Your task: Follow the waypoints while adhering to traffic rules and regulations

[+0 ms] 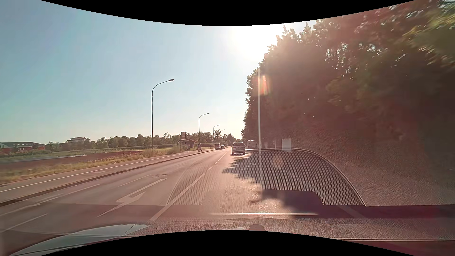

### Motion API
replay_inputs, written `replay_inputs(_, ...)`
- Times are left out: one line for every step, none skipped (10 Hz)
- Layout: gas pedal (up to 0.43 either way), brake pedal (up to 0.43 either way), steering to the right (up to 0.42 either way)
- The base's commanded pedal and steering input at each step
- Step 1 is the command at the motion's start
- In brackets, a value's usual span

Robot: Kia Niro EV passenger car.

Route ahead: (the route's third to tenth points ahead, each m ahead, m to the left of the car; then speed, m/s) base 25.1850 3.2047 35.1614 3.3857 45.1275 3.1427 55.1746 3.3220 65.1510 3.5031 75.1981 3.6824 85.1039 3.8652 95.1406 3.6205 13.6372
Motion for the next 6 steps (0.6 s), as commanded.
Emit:
replay_inputs(0.13,0.006,-0.006)
replay_inputs(0.13,0.006,-0.007)
replay_inputs(0.138,0.006,-0.009)
replay_inputs(0.15,0.006,-0.01)
replay_inputs(0.15,0.006,-0.009)
replay_inputs(0.15,0.0,-0.008)
